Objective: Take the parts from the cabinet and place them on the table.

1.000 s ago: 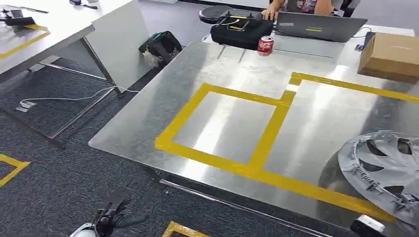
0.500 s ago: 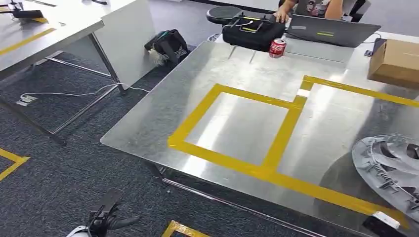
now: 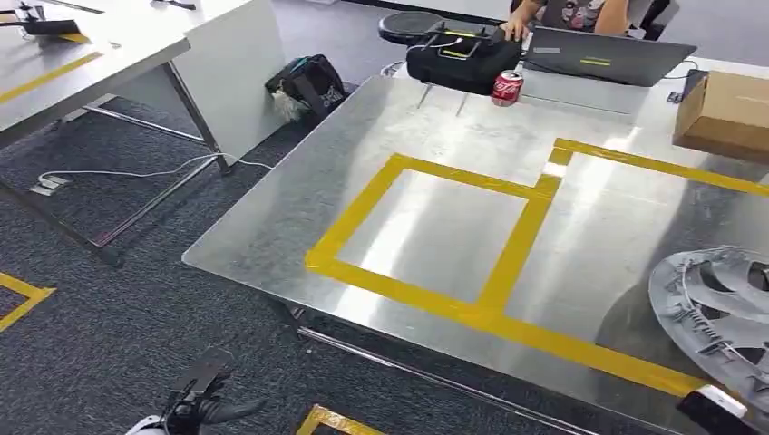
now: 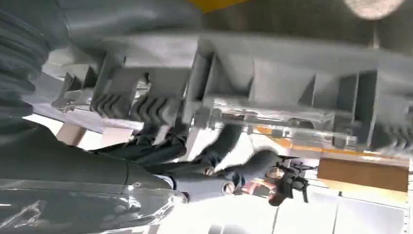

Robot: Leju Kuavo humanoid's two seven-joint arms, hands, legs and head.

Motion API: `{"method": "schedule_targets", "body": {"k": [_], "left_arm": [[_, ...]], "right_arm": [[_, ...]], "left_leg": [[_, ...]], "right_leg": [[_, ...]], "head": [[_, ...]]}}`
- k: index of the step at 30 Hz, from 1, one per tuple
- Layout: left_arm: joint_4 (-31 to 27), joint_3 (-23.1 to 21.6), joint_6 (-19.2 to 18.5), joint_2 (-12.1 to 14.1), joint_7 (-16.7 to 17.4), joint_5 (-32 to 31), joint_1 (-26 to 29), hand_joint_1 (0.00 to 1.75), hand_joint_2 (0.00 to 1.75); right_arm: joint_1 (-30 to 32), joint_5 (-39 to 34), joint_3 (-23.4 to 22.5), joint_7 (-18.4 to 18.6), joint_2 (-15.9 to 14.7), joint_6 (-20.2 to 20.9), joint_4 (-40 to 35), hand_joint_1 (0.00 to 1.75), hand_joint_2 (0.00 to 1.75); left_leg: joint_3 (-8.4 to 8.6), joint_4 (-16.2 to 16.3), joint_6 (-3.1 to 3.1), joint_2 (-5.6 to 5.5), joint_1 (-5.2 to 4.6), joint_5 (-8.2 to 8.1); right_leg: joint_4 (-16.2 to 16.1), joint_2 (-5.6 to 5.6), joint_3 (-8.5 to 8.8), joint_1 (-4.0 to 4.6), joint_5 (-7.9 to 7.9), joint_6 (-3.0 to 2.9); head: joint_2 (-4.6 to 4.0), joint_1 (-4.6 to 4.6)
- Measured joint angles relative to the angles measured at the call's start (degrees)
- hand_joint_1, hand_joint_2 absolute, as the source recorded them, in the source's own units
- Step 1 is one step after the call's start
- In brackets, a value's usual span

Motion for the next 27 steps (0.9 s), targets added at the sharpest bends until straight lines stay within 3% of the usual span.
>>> {"method": "schedule_targets", "body": {"k": [1, 3, 4, 8, 9, 11, 12, 13, 15, 16, 17, 18, 19, 20, 21, 22, 23, 26, 27], "left_arm": [[0.0, 0.0, -0.1, 0.0, 0.3, -0.2, 0.0, 0.00, 0.00], [0.0, 0.1, -0.1, 0.0, -0.3, 0.1, 0.0, 0.00, 0.00], [0.0, 0.2, -0.2, -0.1, -0.4, 0.4, 0.0, 0.00, 0.00], [0.3, 0.3, 0.1, -0.1, -0.4, -0.1, -0.1, 0.00, 0.00], [0.3, 0.3, 0.3, -0.1, -0.4, -0.3, -0.2, 0.00, 0.00], [0.7, 0.5, 0.8, -0.2, -0.4, -0.5, -0.5, 0.00, 0.00], [1.0, 0.5, 1.1, -0.4, -0.4, -0.6, -0.7, 0.00, 0.00], [1.2, 0.6, 1.3, -0.5, -0.5, -0.6, -1.0, 0.00, 0.00], [2.0, 0.8, 1.5, -0.5, -0.7, -0.7, -1.5, 0.00, 0.00], [2.4, 1.0, 1.5, -0.6, -0.9, -0.7, -1.5, 0.00, 0.00], [2.7, 1.2, 1.6, -0.6, -1.0, -0.7, -1.5, 0.00, 0.00], [3.0, 1.3, 1.6, -0.7, -1.0, -0.8, -1.5, 0.00, 0.00], [3.2, 1.3, 1.6, -0.8, -1.2, -0.8, -1.5, 0.00, 0.00], [3.5, 1.4, 1.6, -0.9, -1.5, -0.8, -1.6, 0.00, 0.00], [3.8, 1.6, 1.6, -0.9, -1.8, -0.8, -1.8, 0.00, 0.00], [4.0, 1.9, 1.7, -0.5, -2.0, -0.8, -2.0, 0.00, 0.00], [4.2, 2.1, 1.8, -0.6, -2.4, -0.9, -2.0, 0.00, 0.00], [5.2, 2.5, 2.0, -0.7, -3.0, -1.0, -2.3, 0.00, 0.00], [5.3, 2.7, 2.0, -0.7, -3.0, -1.0, -2.2, 0.00, 0.00]], "right_arm": [[-0.3, 0.1, -0.2, -0.1, 0.3, 0.2, 0.1, 0.00, 1.75], [-0.4, 0.3, -0.8, -1.0, 1.1, 0.2, 0.2, 0.00, 1.75], [-0.4, 0.3, -1.1, -1.5, 1.6, 0.1, 0.2, 0.00, 0.00], [-0.7, 0.6, -2.1, -2.6, 3.3, 0.2, 0.3, 0.00, 0.00], [-0.7, 0.5, -2.2, -3.0, 3.7, 0.2, 0.3, 0.00, 0.00], [-0.8, 0.4, -2.5, -3.7, 4.5, 0.2, 0.2, 0.00, 0.00], [-0.8, 0.3, -2.8, -3.9, 4.9, 0.2, 0.1, 0.00, 0.00], [-1.0, 0.2, -3.1, -4.2, 5.2, 0.2, 0.1, 0.00, 0.00], [-1.5, -0.3, -3.5, -4.7, 6.0, 0.4, 0.1, 0.00, 0.00], [-1.5, -0.9, -3.5, -5.2, 6.5, 0.4, 0.1, 0.00, 0.00], [-1.5, -1.3, -3.5, -5.7, 6.8, 0.4, 0.1, 0.00, 0.00], [-1.8, -2.0, -3.5, -6.3, 7.1, 0.5, 0.1, 0.00, 0.00], [-2.1, -3.0, -3.5, -7.0, 7.4, 0.5, 0.1, 0.00, 0.00], [-2.4, -4.5, -3.5, -7.9, 7.8, 0.5, -0.1, 0.00, 0.00], [-2.6, -5.7, -3.5, -8.4, 8.1, 0.5, -0.2, 0.00, 0.00], [-3.1, -7.0, -3.4, -9.0, 8.8, 0.8, -0.1, 0.00, 0.00], [-3.2, -8.2, -3.5, -9.4, 9.2, 0.8, -0.5, 0.00, 0.00], [-3.7, -11.5, -3.0, -11.2, 10.5, 0.4, -1.4, 0.00, 0.00], [-4.0, -12.9, -2.8, -11.7, 10.8, 0.0, -1.9, 0.00, 0.00]], "left_leg": [[0.00, 0.0, -0.03, 0.00, 0.00, 0.02], [0.01, 0.0, -0.01, 0.00, 0.01, 0.03], [0.00, 0.0, -0.01, 0.00, 0.01, 0.03], [0.00, 0.0, -0.01, 0.00, 0.00, 0.03], [-0.04, 0.3, 0.59, -0.02, -0.32, -0.16], [0.21, -1.1, 1.48, -0.09, -0.01, 0.98], [0.57, -1.9, 1.49, 0.04, 0.36, 1.55], [0.58, -2.2, 1.77, 0.03, 0.47, 1.83], [0.23, -2.2, 1.69, 0.04, 0.53, 1.92], [0.09, -2.2, 1.49, 0.04, 0.53, 2.05], [-0.02, -2.1, 1.33, 0.04, 0.58, 2.15], [-0.18, -2.0, 1.03, 0.03, 0.79, 2.34], [-0.35, -1.9, 0.74, 0.01, 1.08, 2.45], [-0.59, -1.5, 0.19, -0.09, 1.47, 2.46], [-0.90, -0.9, -0.43, -0.25, 1.68, 2.40], [-1.32, -0.4, -1.15, -0.56, 1.19, 2.40], [-1.53, 0.1, -1.42, -0.62, 1.27, 2.44], [-2.01, -0.4, -2.21, -0.81, 1.30, 3.66], [-2.46, 0.0, -2.49, -0.63, 1.48, 2.79]], "right_leg": [[0.0, 0.01, 0.00, 0.00, 0.00, 0.00], [0.0, -0.03, -0.01, 0.01, 0.00, 0.00], [0.0, -0.04, 0.00, 0.01, 0.00, 0.00], [0.0, 0.01, 0.01, 0.00, 0.00, 0.00], [-0.4, -0.04, 0.17, -0.26, 0.36, 0.56], [-0.8, -0.08, 0.39, -0.06, 0.87, 1.24], [-0.3, 0.10, -0.22, -0.19, -0.03, 1.14], [1.8, 0.21, -1.12, -0.17, -2.01, 1.31], [10.8, 0.24, -4.83, -0.43, -6.75, 1.74], [15.2, 0.23, -6.62, -0.61, -8.39, 2.04], [16.6, 0.22, -7.13, -0.76, -8.49, 2.27], [15.2, 0.21, -6.20, -1.00, -7.15, 2.60], [11.5, 0.21, -4.17, -1.27, -5.04, 2.91], [6.0, 0.22, -1.08, -1.71, -2.57, 3.50], [0.9, 0.35, 1.74, -2.29, -1.13, 4.22], [0.4, 1.73, 1.71, -1.87, -2.56, 4.61], [0.4, 1.73, 1.43, -2.09, -1.90, 2.60], [1.7, 1.39, 0.63, -1.81, -1.26, 1.05], [1.6, 1.23, 0.18, -1.87, -0.77, 0.26]], "head": [[0.00, 0.02], [0.02, 0.02], [0.00, 0.00], [0.00, 0.00], [0.00, 0.00], [0.00, -0.07], [0.00, 0.04], [0.02, 0.09], [0.00, 0.13], [0.02, 0.09], [0.00, 0.11], [0.02, 0.07], [0.00, 0.11], [0.02, 0.07], [0.00, 0.13], [0.00, 0.42], [0.02, 0.33], [0.02, -0.20], [0.00, -0.26]]}}
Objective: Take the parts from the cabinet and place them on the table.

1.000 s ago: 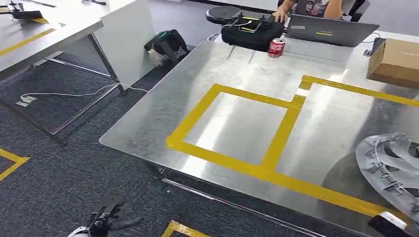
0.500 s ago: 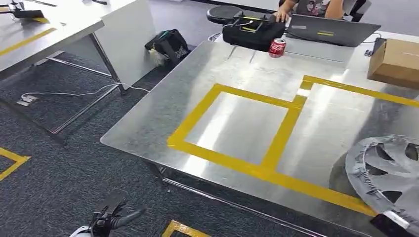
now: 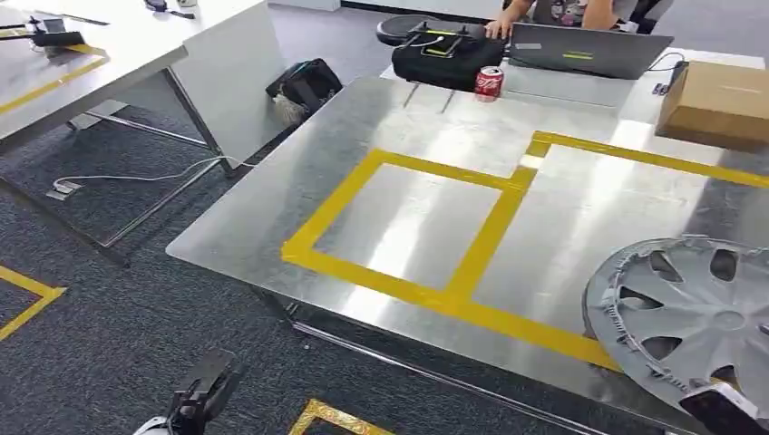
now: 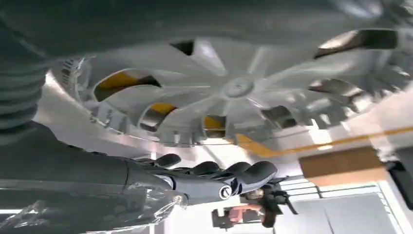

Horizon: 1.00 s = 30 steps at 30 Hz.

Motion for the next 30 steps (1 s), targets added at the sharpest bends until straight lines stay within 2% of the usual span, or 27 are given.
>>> {"method": "schedule_targets", "body": {"k": [1, 3, 4, 5, 6, 7, 8, 9, 10, 11, 12, 14, 15, 16, 17, 18, 19, 20, 21, 22, 23, 24, 25, 26, 27, 29, 30], "left_arm": [[0.1, 0.1, 0.0, 0.0, 0.0, 0.0, 0.0, 0.00, 0.00], [0.3, 0.2, 0.0, -0.1, -0.3, 0.0, -0.2, 0.00, 0.00], [0.5, 0.3, 0.0, -0.1, -0.6, 0.0, -0.1, 0.00, 0.00], [0.7, 0.4, 0.0, -0.1, -0.9, 0.0, -0.1, 0.00, 0.00], [0.8, 0.4, 0.0, -0.1, -1.1, 0.0, -0.1, 0.00, 0.00], [0.9, 0.5, -0.2, -0.1, -1.1, 0.0, -0.2, 0.00, 0.00], [0.9, 0.5, -0.4, -0.2, -1.1, 0.0, -0.2, 0.00, 0.00], [0.9, 0.6, -0.6, -0.2, -1.4, 0.1, -0.3, 0.00, 0.00], [0.9, 0.8, -0.9, -0.2, -1.9, 0.2, -0.6, 0.00, 0.00], [0.9, 0.9, -1.2, -0.4, -2.6, 0.5, -1.1, 0.00, 0.00], [0.9, 1.2, -1.7, -0.5, -3.5, 1.0, -1.1, 0.00, 0.00], [0.9, 1.8, -2.3, -0.4, -4.4, 1.4, -0.6, 0.00, 0.00], [0.9, 1.9, -2.4, -0.5, -4.7, 1.4, -0.3, 0.00, 0.00], [0.9, 2.2, -2.5, -0.4, -4.9, 1.5, -0.1, 0.00, 0.00], [0.9, 2.5, -2.5, -0.4, -5.0, 1.5, -0.1, 0.00, 0.00], [0.9, 2.8, -2.6, -0.4, -5.2, 1.5, -0.1, 0.00, 0.00], [0.9, 2.8, -2.6, -0.4, -5.2, 1.5, -0.1, 0.00, 0.00], [0.9, 2.9, -2.6, -0.5, -5.2, 1.5, 0.1, 0.00, 0.00], [0.9, 3.0, -2.6, -0.5, -5.4, 1.5, 0.2, 0.00, 0.00], [0.9, 3.1, -2.5, -0.5, -5.5, 1.5, 0.4, 0.00, 0.00], [0.9, 3.3, -2.2, -0.5, -5.7, 1.5, 0.5, 0.00, 0.00], [0.9, 3.3, -1.8, -0.5, -5.8, 1.5, 0.5, 0.00, 0.00], [0.9, 3.5, -1.3, -0.5, -6.0, 1.6, 0.6, 0.00, 0.00], [0.9, 3.8, -0.9, -0.5, -6.2, 1.7, 0.6, 0.00, 0.00], [0.9, 4.3, -0.5, -0.5, -6.4, 1.8, 0.8, 0.00, 0.00], [0.9, 5.2, 0.2, -0.4, -6.5, 1.9, 1.5, 0.00, 0.00], [0.9, 5.8, 0.5, -0.1, -6.7, 1.9, 2.0, 0.00, 0.00]], "right_arm": [[0.1, -0.8, 0.6, -0.4, 0.4, -0.6, -0.8, 0.00, 0.00], [0.6, -1.0, 1.7, -0.5, 1.2, -1.4, -2.1, 0.00, 0.00], [0.7, -1.0, 2.1, -0.5, 1.5, -1.7, -2.3, 0.00, 0.00], [0.9, -1.1, 2.5, -0.5, 1.7, -2.3, -2.5, 0.00, 0.00], [0.9, -1.3, 2.9, -0.5, 1.8, -3.0, -2.8, 0.00, 0.00], [0.9, -1.6, 3.4, -0.5, 1.8, -3.7, -3.1, 0.00, 0.00], [0.9, -1.7, 3.9, -0.5, 1.9, -4.4, -3.4, 0.00, 0.00], [1.0, -1.9, 4.8, -0.8, 2.0, -5.7, -4.0, 0.00, 0.00], [1.5, -2.0, 5.5, -1.1, 2.2, -6.9, -4.4, 0.00, 0.00], [2.1, -2.0, 6.5, -1.5, 2.3, -8.9, -4.9, 0.00, 0.00], [2.7, -1.6, 7.9, -1.5, 2.3, -11.3, -5.5, 0.00, 0.00], [3.5, -0.8, 11.2, -1.0, 2.4, -16.5, -6.3, 0.00, 0.00], [4.2, -0.2, 13.0, 0.1, 2.3, -19.1, -6.7, 0.00, 0.00], [4.7, 0.4, 14.8, 1.2, 2.2, -21.1, -7.0, 0.00, 0.00], [5.2, 0.6, 16.2, 1.7, 2.1, -22.1, -7.2, 0.00, 0.00], [5.5, 0.7, 17.4, 2.0, 1.9, -22.6, -7.3, 0.00, 0.00], [5.6, 0.8, 18.3, 2.2, 1.9, -22.7, -7.4, 0.00, 0.00], [5.7, 0.8, 19.0, 2.4, 1.7, -23.0, -7.4, 0.00, 0.00], [5.8, 0.8, 19.8, 2.8, 1.4, -23.8, -7.4, 0.00, 0.00], [6.0, 0.9, 20.5, 3.0, 1.2, -24.7, -7.5, 0.00, 0.00], [6.2, 1.4, 21.4, 3.5, 1.0, -26.3, -7.6, 0.00, 0.00], [6.6, 1.4, 22.2, 4.0, 0.9, -27.7, -7.8, 0.00, 0.00], [7.1, 1.2, 23.1, 4.6, 0.8, -29.3, -8.0, 0.00, 0.00], [7.6, 0.9, 24.2, 5.0, 0.7, -30.6, -8.0, 0.00, 0.00], [8.1, -0.2, 25.1, 5.5, 0.6, -31.7, -8.0, 0.00, 0.00], [8.8, -5.0, 26.9, 5.7, -0.3, -34.0, -7.7, 0.00, 0.00], [8.9, -9.1, 27.8, 4.9, -0.8, -35.2, -7.0, 0.00, 0.00]], "left_leg": [[-1.06, 2.0, -0.04, 0.22, -0.01, -2.54], [-4.55, 11.2, -0.05, 0.22, -0.15, -8.56], [-5.92, 15.6, 0.07, 0.22, -0.18, -10.68], [-6.28, 17.8, 0.30, 0.22, -0.20, -11.58], [-5.32, 17.4, 0.55, 0.22, -0.27, -11.27], [-3.13, 14.6, 0.96, 0.22, -0.38, -10.05], [0.24, 9.8, 1.44, 0.35, -0.56, -8.39], [4.20, 4.2, 1.78, 1.42, -0.84, -6.94], [7.42, 0.1, 1.97, 4.63, -1.21, -7.10], [7.23, -1.1, 1.79, 4.81, -1.46, -6.95], [6.80, -1.0, 1.99, 3.68, -1.69, -6.41], [6.26, -1.0, 2.71, 2.71, -2.09, -5.46], [5.76, -1.4, 3.25, 2.31, -1.78, -4.51], [5.12, -1.4, 3.52, 1.80, -1.75, -3.89], [4.49, -1.4, 3.85, 1.29, -1.76, -3.33], [3.69, -1.4, 4.03, 0.81, -1.82, -2.69], [2.92, -1.3, 4.12, 0.28, -1.95, -2.07], [2.08, -1.3, 4.15, -0.26, -2.11, -1.43], [1.20, -1.3, 4.15, -0.83, -2.24, -0.71], [0.43, -1.2, 4.04, -1.43, -2.28, -0.11], [-0.30, -1.2, 3.95, -2.03, -2.28, 0.51], [-0.92, -1.2, 3.79, -2.74, -2.28, 1.08], [-1.30, -1.1, 3.61, -3.37, -2.22, 1.72], [-1.65, -1.0, 3.27, -4.02, -2.42, 2.19], [-1.69, -1.2, 2.86, -4.45, -2.22, 2.90], [-2.04, -1.5, 1.90, -5.83, -1.93, 4.07], [-2.32, -1.6, 1.53, -6.50, -1.99, 4.57]], "right_leg": [[0.0, -0.11, -0.58, 0.14, 0.42, -0.60], [0.0, -0.49, -1.88, 0.49, 1.30, -1.14], [0.0, -0.68, -2.51, 0.76, 1.74, -1.34], [0.0, -0.82, -3.11, 1.01, 2.15, -1.46], [0.0, -0.91, -3.75, 1.24, 2.65, -1.54], [0.0, -0.92, -4.38, 1.44, 3.15, -1.53], [0.0, -1.30, -4.94, 1.56, 3.62, -1.53], [0.0, -1.60, -5.31, 1.63, 4.07, -1.45], [0.1, -1.71, -5.29, 1.70, 4.36, -1.10], [0.5, -2.06, -5.56, 2.10, 4.46, -0.93], [0.1, -2.80, -5.46, 1.89, 4.98, -0.52], [-0.6, -3.86, -5.25, 1.57, 5.89, 0.15], [-0.5, -4.16, -5.70, 1.48, 5.91, 0.48], [0.8, -3.07, -6.31, 1.44, 3.32, 0.67], [3.7, -2.18, -7.32, 1.52, -0.25, 0.75], [8.3, -1.61, -8.33, 1.60, -3.77, 0.69], [12.7, -1.28, -9.24, 1.74, -6.30, 0.60], [16.1, -1.12, -9.62, 1.92, -7.59, 0.40], [16.9, -1.03, -8.78, 2.14, -7.07, 0.09], [15.3, -0.95, -6.87, 2.37, -5.42, -0.19], [11.5, -0.66, -3.75, 2.57, -3.25, -0.48], [6.6, 0.25, -0.02, 2.65, -1.88, -0.77], [1.5, 2.72, 3.83, 2.62, -2.29, -1.08], [-3.1, 4.73, 7.00, 2.45, -3.91, -1.53], [-2.9, 4.29, 6.57, 2.82, -3.91, -1.65], [-3.0, 2.92, 5.70, 3.23, -3.47, -2.63], [-3.6, 2.02, 5.37, 2.70, -2.57, -3.05]], "head": [[0.02, -0.11], [0.02, -0.20], [0.00, -0.17], [0.00, -0.17], [0.00, -0.18], [0.00, -0.15], [0.00, -0.15], [0.02, -0.18], [0.00, -0.22], [0.02, -0.15], [0.02, -0.04], [0.02, -0.06], [0.02, -0.44], [0.00, -0.28], [0.02, -0.24], [0.00, -0.17], [0.00, -0.24], [0.00, -0.20], [0.02, -0.26], [0.02, -0.26], [0.02, -0.26], [0.02, -0.24], [0.02, -0.24], [0.02, -0.26], [0.02, -0.42], [0.02, 0.00], [0.02, -0.22]]}}
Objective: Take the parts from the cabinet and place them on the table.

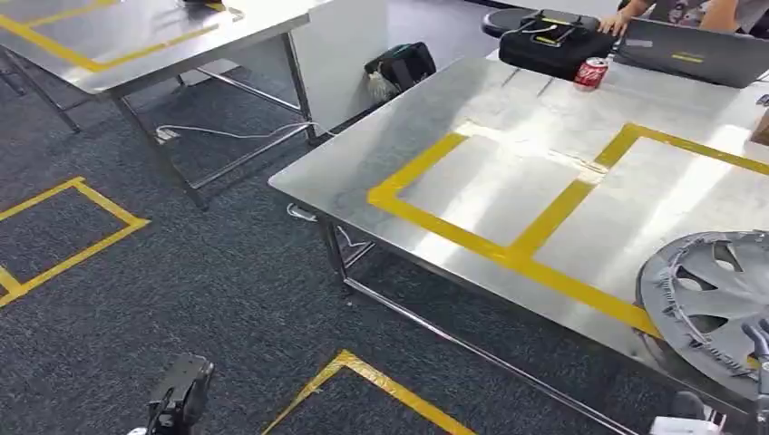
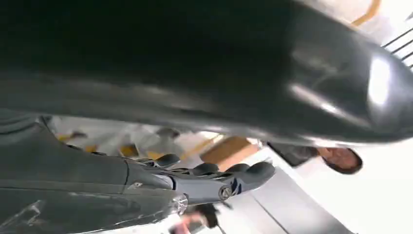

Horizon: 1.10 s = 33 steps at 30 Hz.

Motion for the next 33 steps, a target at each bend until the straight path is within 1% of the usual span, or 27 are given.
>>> {"method": "schedule_targets", "body": {"k": [1, 2, 3, 4, 5, 6, 7, 9, 10, 11, 12, 15, 16, 17, 18, 20, 21, 22, 24, 25, 26, 27, 28, 30, 31, 32, 33], "left_arm": [[0.0, 0.5, 0.2, 0.0, -0.3, 0.0, 0.4, 0.00, 0.00], [0.1, 1.0, 0.4, -0.1, -0.6, 0.1, 0.6, 0.00, 0.00], [0.1, 1.6, 0.3, -0.1, -1.1, 0.2, 0.6, 0.00, 0.00], [0.1, 2.0, 0.1, -0.2, -1.6, 0.3, 0.6, 0.00, 0.00], [0.1, 2.4, -0.2, -0.2, -2.0, 0.6, 0.7, 0.00, 0.00], [0.1, 2.9, -0.5, -0.2, -2.3, 0.6, 0.7, 0.00, 0.00], [0.1, 3.1, -0.8, -0.2, -2.4, 0.5, 0.7, 0.00, 0.00], [0.1, 3.3, -1.3, -0.2, -3.1, 0.3, 0.7, 0.00, 0.00], [0.0, 3.4, -1.4, -0.2, -3.5, 0.3, 0.6, 0.00, 0.00], [-0.1, 3.4, -1.5, -0.2, -4.0, 0.4, 0.4, 0.00, 0.00], [-0.3, 3.5, -1.5, -0.2, -4.2, 0.5, 0.1, 0.00, 0.00], [-0.3, 3.8, -1.7, 0.0, -4.8, 1.4, 0.3, 0.00, 0.00], [-0.5, 3.9, -1.9, -0.1, -5.0, 1.9, 0.6, 0.00, 0.00], [-1.0, 4.2, -2.1, -0.1, -5.0, 2.6, 0.7, 0.00, 0.00], [-1.7, 4.4, -2.4, -0.1, -5.1, 3.3, 0.5, 0.00, 0.00], [-2.8, 4.5, -2.3, -0.1, -5.1, 3.5, 0.2, 0.00, 0.00], [-3.3, 4.4, -2.3, -0.1, -5.1, 3.5, 0.3, 0.00, 0.00], [-3.7, 4.4, -2.3, -0.1, -5.1, 3.5, 0.5, 0.00, 0.00], [-4.3, 4.4, -1.8, -0.1, -4.9, 3.4, 0.8, 0.00, 0.00], [-4.7, 4.4, -1.2, -0.1, -4.7, 3.6, 1.0, 0.00, 0.00], [-5.2, 4.5, -0.7, -0.1, -4.5, 4.1, 1.3, 0.00, 0.00], [-5.5, 4.5, -0.4, -0.1, -4.5, 4.5, 1.5, 0.00, 0.00], [-5.6, 4.5, -0.2, 0.0, -4.6, 4.8, 1.7, 0.00, 0.00], [-5.6, 4.6, 0.0, 0.2, -4.8, 5.0, 2.4, 0.00, 0.00], [-5.6, 4.7, 0.0, 0.6, -4.8, 5.0, 2.7, 0.00, 0.00], [-5.7, 4.7, 0.0, 0.3, -4.8, 5.0, 3.0, 0.00, 0.00], [-5.8, 4.7, 0.0, 0.3, -4.8, 5.2, 2.9, 0.00, 0.00]], "right_arm": [[-0.2, -4.8, 0.9, -1.2, -0.3, -0.8, 0.8, 0.00, 0.00], [0.0, -8.9, 1.7, -2.2, -0.7, -1.0, 1.8, 0.00, 0.00], [0.3, -11.5, 2.3, -2.8, -1.0, -1.0, 3.1, 0.00, 0.00], [0.3, -14.3, 2.9, -4.5, -1.2, -0.8, 5.0, 0.00, 0.00], [-0.2, -17.7, 3.5, -6.7, -1.2, -0.7, 6.9, 0.00, 0.00], [-0.8, -20.9, 4.1, -8.4, -1.2, -0.4, 9.2, 0.00, 0.00], [-1.3, -22.1, 4.6, -9.5, -1.3, -0.1, 11.1, 0.00, 0.00], [-2.4, -26.1, 5.8, -10.9, -1.4, 0.2, 15.1, 0.00, 0.00], [-3.1, -28.8, 6.5, -11.6, -1.6, 0.2, 17.0, 0.00, 0.00], [-3.6, -31.0, 7.0, -12.2, -1.8, 0.2, 18.7, 0.00, 0.00], [-4.0, -32.1, 7.4, -12.9, -1.9, 0.2, 20.0, 0.00, 0.00], [-5.6, -34.4, 8.4, -13.5, -2.3, 0.0, 23.1, 0.00, 0.00], [-6.1, -34.9, 8.8, -13.4, -2.5, -0.3, 23.9, 0.00, 0.00], [-6.2, -35.1, 9.1, -13.4, -2.7, -0.7, 24.8, 0.00, 0.00], [-6.2, -35.4, 9.3, -13.3, -2.9, -1.4, 25.7, 0.00, 0.00], [-6.6, -36.3, 9.7, -12.5, -3.2, -2.4, 27.1, 0.00, 0.00], [-6.9, -36.9, 9.8, -12.1, -3.2, -2.7, 27.8, 0.00, 0.00], [-7.2, -37.1, 9.8, -12.0, -3.3, -2.9, 28.2, 0.00, 0.00], [-7.3, -37.3, 9.9, -11.1, -3.3, -3.2, 28.8, 0.00, 0.00], [-7.3, -38.3, 9.8, -10.5, -3.3, -3.1, 29.1, 0.00, 0.00], [-7.3, -40.1, 9.5, -10.2, -3.1, -2.2, 29.4, 0.00, 0.00], [-7.0, -41.7, 8.7, -10.4, -2.7, -0.9, 29.9, 0.00, 0.00], [-6.7, -42.5, 7.6, -10.7, -2.1, 0.3, 30.5, 0.00, 0.00], [-6.3, -42.9, 6.1, -11.4, -1.3, 1.7, 31.1, 0.00, 0.00], [-6.3, -43.1, 5.6, -11.5, -0.9, 2.1, 31.4, 0.00, 0.00], [-6.4, -43.2, 5.2, -11.6, -0.6, 2.3, 31.7, 0.00, 0.00], [-6.1, -43.7, 4.7, -11.3, -0.3, 3.2, 31.8, 0.00, 0.00]], "left_leg": [[-0.45, 0.8, -0.06, 2.27, -0.04, -1.99], [-1.10, 3.0, -0.41, 4.27, 0.01, -5.61], [-2.05, 7.1, -0.85, 5.49, 0.25, -9.96], [-2.86, 11.3, -1.19, 6.13, 0.45, -12.88], [-3.45, 15.1, -1.51, 6.45, 0.68, -14.30], [-3.38, 17.6, -1.80, 6.52, 0.95, -13.70], [-2.42, 17.8, -2.03, 6.58, 1.15, -11.56], [2.64, 12.1, -2.30, 7.49, 1.39, -7.44], [6.50, 7.1, -2.39, 9.20, 1.39, -7.52], [10.76, 2.2, -2.34, 12.13, 1.26, -8.55], [12.09, -1.4, -1.53, 12.01, 0.73, -9.85], [10.54, -1.8, 0.20, 10.08, 0.46, -9.19], [10.23, -2.0, 0.91, 9.78, 0.68, -8.65], [9.60, -2.0, 1.32, 9.20, 0.69, -8.23], [8.94, -2.0, 1.84, 8.57, 0.66, -7.61], [7.45, -2.0, 2.07, 6.98, 0.34, -6.30], [6.67, -1.9, 2.09, 6.25, 0.17, -5.64], [5.94, -1.9, 2.06, 5.65, 0.10, -5.08], [4.42, -1.9, 1.75, 4.02, 0.09, -3.89], [3.81, -1.8, 1.54, 3.31, 0.12, -3.32], [3.31, -1.6, 1.18, 2.64, -0.05, -2.85], [2.87, -1.2, 1.02, 2.05, -0.26, -2.49], [2.84, -1.2, 0.85, 1.28, -0.30, -1.84], [2.38, -1.2, 0.33, -0.18, -0.12, -1.15], [1.98, -1.0, 0.20, -0.21, -0.08, -1.26], [1.25, 0.7, -0.14, 2.98, -0.34, -3.33], [-0.24, 4.3, -0.49, 4.76, -0.24, -6.14]], "right_leg": [[0.0, -0.89, -0.33, 0.02, 0.60, -0.33], [-0.1, -1.50, -0.90, 0.06, 1.06, -0.83], [-0.1, -2.46, -1.62, 0.15, 1.64, -0.79], [-0.1, -3.37, -2.30, 0.21, 2.19, -0.79], [0.0, -4.22, -3.10, 0.23, 2.73, -0.74], [0.0, -5.10, -3.84, 0.22, 3.36, -0.66], [0.2, -5.91, -4.35, 0.22, 3.95, -0.49], [0.7, -7.49, -6.26, 0.19, 5.05, -0.05], [0.9, -8.08, -6.82, 0.20, 5.39, 0.23], [1.2, -8.72, -7.23, 0.53, 5.61, 0.51], [1.5, -9.69, -7.58, 0.51, 6.06, 0.87], [1.6, -11.74, -8.09, 0.17, 7.33, 1.98], [2.2, -9.28, -8.53, -0.23, 6.18, 2.50], [4.0, -6.16, -9.40, -0.28, 3.74, 2.80], [8.1, -4.20, -10.65, -0.32, 0.39, 2.91], [16.9, -3.03, -13.13, -0.27, -4.27, 2.90], [19.3, -3.03, -13.43, -0.28, -4.47, 2.78], [19.1, -3.02, -12.56, -0.28, -3.23, 2.63], [12.2, -2.56, -7.38, -0.31, 1.22, 2.33], [7.1, -1.20, -3.86, -0.46, 2.22, 2.25], [1.9, 2.51, -0.40, -0.77, 0.50, 2.14], [-0.9, 3.30, 1.49, -1.20, -0.09, 2.07], [-0.5, 2.38, 0.50, -1.02, -0.07, 2.02], [0.0, 0.96, 0.31, -0.68, 0.03, 1.69], [-0.1, -0.01, 0.10, -1.10, 0.38, 1.14], [-0.1, -0.70, -0.09, -0.99, 0.62, 0.75], [-0.1, -1.66, -0.28, -0.82, 0.86, 0.37]], "head": [[0.00, -0.08], [0.00, -0.46], [0.00, -0.59], [0.00, -0.50], [0.00, -0.57], [0.00, -0.57], [0.00, -0.57], [0.00, -0.57], [0.00, -0.59], [0.00, -0.65], [0.00, -0.48], [0.00, -0.52], [0.00, -0.59], [0.00, -0.41], [0.00, -0.46], [0.00, -0.46], [0.00, -0.43], [0.00, -0.52], [0.00, -0.52], [0.00, -0.48], [0.00, -0.46], [0.00, -0.57], [0.00, -0.63], [0.00, -0.46], [0.00, -0.54], [0.00, -0.95], [0.00, -1.40]]}}
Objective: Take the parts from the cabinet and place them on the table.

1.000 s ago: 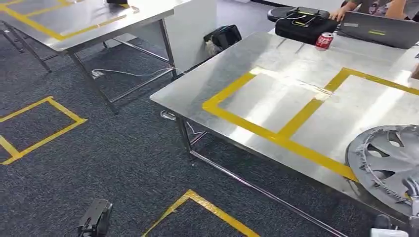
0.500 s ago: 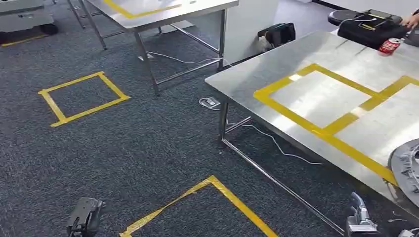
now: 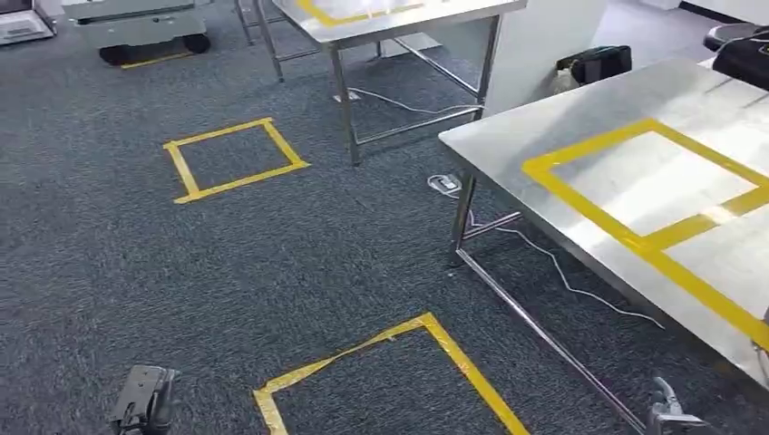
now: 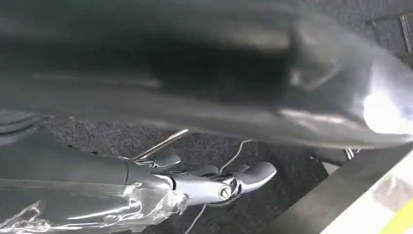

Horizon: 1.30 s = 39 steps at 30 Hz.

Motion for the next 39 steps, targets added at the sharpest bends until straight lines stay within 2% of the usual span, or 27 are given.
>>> {"method": "schedule_targets", "body": {"k": [2, 3, 4, 5, 7, 8, 9, 12, 13, 15, 17, 18, 19, 20, 22, 23, 24, 28, 29, 30, 31, 33, 34, 36, 37, 38, 39], "left_arm": [[-0.1, 0.0, 0.0, -0.1, -0.6, 1.5, -0.2, 0.00, 0.00], [-0.1, 0.4, 0.0, -0.2, -1.5, 3.1, -0.1, 0.00, 0.00], [-0.2, 1.0, 0.0, -0.2, -2.5, 4.6, 0.2, 0.00, 0.00], [-0.7, 1.4, 0.0, -0.3, -3.2, 5.7, 0.7, 0.00, 0.00], [-3.2, 1.5, -0.5, -0.3, -3.6, 7.7, 1.4, 0.00, 0.00], [-4.8, 1.6, -1.3, -0.3, -3.4, 9.0, 1.5, 0.00, 0.00], [-6.1, 1.6, -2.0, -0.3, -2.7, 10.1, 1.4, 0.00, 0.00], [-9.8, 1.3, -3.0, -0.2, 0.1, 12.4, 2.3, 0.00, 0.00], [-10.8, 1.2, -3.0, -0.2, 0.8, 13.6, 2.6, 0.00, 0.00], [-12.2, 1.0, -2.9, -0.3, 1.8, 15.3, 3.1, 0.00, 0.00], [-12.8, 0.3, -2.2, -0.3, 2.1, 16.3, 3.1, 0.00, 0.00], [-13.0, 0.0, -1.9, -0.2, 2.3, 16.8, 3.3, 0.00, 0.00], [-13.1, -0.3, -1.5, 0.0, 2.3, 17.1, 3.6, 0.00, 0.00], [-13.2, -0.4, -1.2, 0.1, 2.3, 17.3, 3.8, 0.00, 0.00], [-13.7, -0.6, -0.9, 0.2, 2.3, 18.1, 4.1, 0.00, 0.00], [-14.0, -0.7, -0.8, 0.2, 2.3, 18.5, 4.4, 0.00, 0.00], [-14.4, -0.7, -0.6, 0.3, 2.2, 18.9, 4.5, 0.00, 0.00], [-15.4, -1.2, -0.2, 0.8, 2.2, 19.7, 5.9, 0.00, 0.00], [-15.6, -1.3, -0.1, 0.9, 2.2, 19.8, 6.5, 0.00, 0.00], [-15.9, -1.6, 0.0, 1.0, 2.2, 19.9, 6.5, 0.00, 0.00], [-16.1, -1.6, 0.0, 1.1, 2.2, 20.1, 6.3, 0.00, 0.00], [-16.3, -1.8, 0.0, 1.1, 2.2, 20.1, 6.3, 0.00, 0.00], [-16.3, -1.9, 0.1, 1.1, 2.2, 20.2, 6.5, 0.00, 0.00], [-16.4, -1.9, 0.3, 1.3, 2.2, 20.3, 6.9, 0.00, 0.00], [-16.6, -1.9, 0.5, 1.4, 2.2, 20.4, 7.0, 0.00, 0.00], [-17.0, -1.9, 0.7, 1.6, 2.2, 20.4, 7.1, 0.00, 0.00], [-17.3, -1.9, 0.8, 1.6, 2.2, 20.4, 7.0, 0.00, 0.00]], "right_arm": [[0.4, -3.0, -2.3, 2.6, 2.0, 5.3, 0.8, 0.00, 0.00], [0.7, -4.0, -4.6, 4.1, 4.1, 9.7, 1.3, 0.00, 0.00], [1.0, -3.5, -7.4, 5.2, 6.6, 14.6, 1.7, 0.00, 0.00], [1.0, -2.7, -9.8, 5.8, 8.7, 18.7, 1.9, 0.00, 0.00], [0.4, 0.5, -16.2, 7.3, 14.1, 27.7, 2.2, 0.00, 0.00], [-0.1, 1.6, -18.8, 8.0, 16.0, 29.9, 2.3, 0.00, 0.00], [-0.5, 3.0, -21.5, 8.5, 17.8, 31.7, 2.6, 0.00, 0.00], [-1.7, 5.3, -26.8, 9.2, 21.3, 34.1, 3.4, 0.00, 0.00], [-2.1, 5.3, -28.0, 9.5, 21.9, 34.6, 3.6, 0.00, 0.00], [-2.6, 5.4, -29.6, 9.8, 22.8, 35.7, 3.8, 0.00, 0.00], [-2.8, 5.7, -31.2, 10.4, 23.7, 36.9, 4.5, 0.00, 0.00], [-3.0, 5.9, -32.0, 10.6, 24.2, 37.5, 4.9, 0.00, 0.00], [-3.2, 6.1, -32.5, 10.7, 24.4, 38.0, 5.2, 0.00, 0.00], [-3.4, 6.3, -32.9, 10.8, 24.5, 38.3, 5.4, 0.00, 0.00], [-3.8, 6.5, -33.7, 10.9, 24.7, 39.0, 5.6, 0.00, 0.00], [-4.0, 6.6, -34.1, 11.0, 24.8, 39.5, 5.7, 0.00, 0.00], [-4.2, 6.7, -34.5, 11.2, 25.0, 39.9, 5.9, 0.00, 0.00], [-4.6, 7.1, -35.1, 11.5, 25.4, 41.0, 6.1, 0.00, 0.00], [-4.9, 7.4, -35.2, 11.6, 25.4, 41.2, 6.1, 0.00, 0.00], [-5.0, 7.7, -35.4, 11.6, 25.5, 41.5, 6.1, 0.00, 0.00], [-5.0, 7.9, -35.5, 11.6, 25.6, 41.7, 6.2, 0.00, 0.00], [-5.1, 8.0, -35.7, 11.7, 25.7, 41.8, 6.4, 0.00, 0.00], [-5.3, 8.1, -35.8, 11.7, 25.7, 41.8, 6.5, 0.00, 0.00], [-5.6, 8.9, -36.0, 11.6, 25.7, 42.1, 6.7, 0.00, 0.00], [-5.8, 9.2, -36.1, 11.5, 25.8, 42.2, 6.8, 0.00, 0.00], [-6.1, 9.8, -36.1, 11.1, 25.8, 42.4, 6.9, 0.00, 0.00], [-6.2, 10.5, -36.1, 10.6, 25.8, 42.4, 7.0, 0.00, 0.00]], "left_leg": [[-3.56, 9.3, -0.50, 1.51, 0.37, -4.83], [-4.61, 12.7, -0.68, 1.80, 0.55, -5.92], [-4.17, 13.1, -0.77, 1.89, 0.70, -5.40], [-2.42, 11.1, -0.71, 1.94, 0.78, -3.85], [3.28, 2.2, -0.12, 3.01, 0.63, 0.10], [5.79, -1.8, 0.48, 5.41, 0.23, 1.04], [6.92, -3.7, 0.77, 6.98, -0.35, 0.87], [6.59, -4.8, 1.90, 5.32, -0.53, -0.05], [6.91, -5.4, 2.03, 4.70, 0.04, 0.14], [6.85, -5.5, 2.25, 3.70, 0.36, 0.16], [6.82, -5.5, 2.48, 2.25, 0.33, 0.21], [6.83, -5.5, 2.50, 1.43, 0.30, 0.22], [6.87, -5.4, 2.49, 0.71, 0.28, 0.22], [6.93, -5.3, 2.49, -0.13, 0.29, 0.22], [6.97, -4.9, 2.37, -1.81, 0.40, 0.14], [6.86, -4.6, 2.16, -2.55, 0.47, 0.01], [6.34, -4.0, 1.76, -3.24, 0.20, -0.16], [5.04, -3.8, 0.38, -5.88, 0.80, 0.74], [4.66, -3.1, 0.26, -3.62, 0.69, -0.11], [3.41, -0.6, -0.09, -0.76, 0.57, -2.10], [1.44, 3.5, -0.44, 0.65, 0.65, -4.36], [-2.71, 12.3, -0.88, 1.71, 0.93, -7.90], [-3.40, 13.8, -1.07, 1.78, 1.14, -7.89], [-1.10, 9.6, -1.27, 2.01, 1.51, -4.52], [1.64, 4.6, -1.33, 2.74, 1.61, -2.08], [4.82, -0.8, -1.39, 5.07, 1.61, -0.11], [6.26, -3.6, -1.59, 8.24, 1.16, -0.59]], "right_leg": [[0.0, -1.86, -0.57, 0.28, 0.22, -0.33], [0.0, -2.84, -0.78, 0.35, 0.28, -0.38], [0.1, -3.76, -0.91, 0.36, 0.32, -0.36], [0.1, -4.51, -0.90, 0.37, 0.34, -0.35], [0.1, -5.95, -0.15, 0.38, 0.30, -0.27], [0.1, -6.59, -0.13, 0.41, 0.20, -0.11], [0.3, -7.29, -0.76, 0.71, 0.00, 0.24], [0.3, -9.18, -0.16, 0.93, -0.09, 0.94], [0.4, -9.44, -0.41, 1.09, -0.54, 1.39], [5.0, -3.61, -2.62, 0.78, -3.45, 1.68], [15.2, -1.73, -7.73, 0.65, -7.17, 1.87], [18.7, -1.52, -9.86, 0.65, -7.82, 1.93], [19.3, -1.49, -10.70, 0.64, -7.09, 1.94], [17.4, -1.42, -10.28, 0.62, -4.97, 1.92], [8.2, -0.37, -6.56, 0.35, 0.77, 1.87], [4.0, 1.77, -4.76, 0.02, 2.35, 1.91], [2.6, 4.54, -4.17, -0.40, 1.38, 1.89], [2.6, 1.97, -4.17, -0.09, 1.80, 0.53], [2.2, 1.14, -3.97, -0.13, 2.06, 0.13], [2.1, 0.50, -3.96, -0.09, 2.18, -0.12], [2.1, -0.39, -4.06, 0.02, 2.19, -0.19], [2.1, -2.36, -4.20, 0.09, 2.11, -0.30], [2.1, -3.15, -4.22, 0.07, 2.09, -0.32], [2.1, -4.68, -4.19, 0.02, 2.02, -0.22], [2.1, -5.36, -4.11, -0.04, 1.97, -0.11], [2.1, -6.02, -3.91, -0.06, 1.87, 0.12], [2.3, -6.60, -3.91, 0.44, 1.59, 0.60]], "head": [[0.00, 0.02], [0.00, 0.05], [0.00, 0.02], [0.00, 0.00], [0.00, -0.02], [0.00, -0.02], [0.00, -0.06], [0.00, 0.00], [0.00, -0.06], [0.00, 0.29], [0.00, 0.61], [0.00, 0.61], [0.00, 0.59], [0.00, 0.55], [0.00, 0.59], [0.00, 0.64], [0.00, 0.64], [0.00, 0.57], [0.00, 0.63], [0.00, -0.15], [0.00, -0.24], [0.00, -0.26], [0.00, -0.31], [0.00, -0.28], [0.00, -0.30], [0.00, -0.33], [0.00, -0.41]]}}
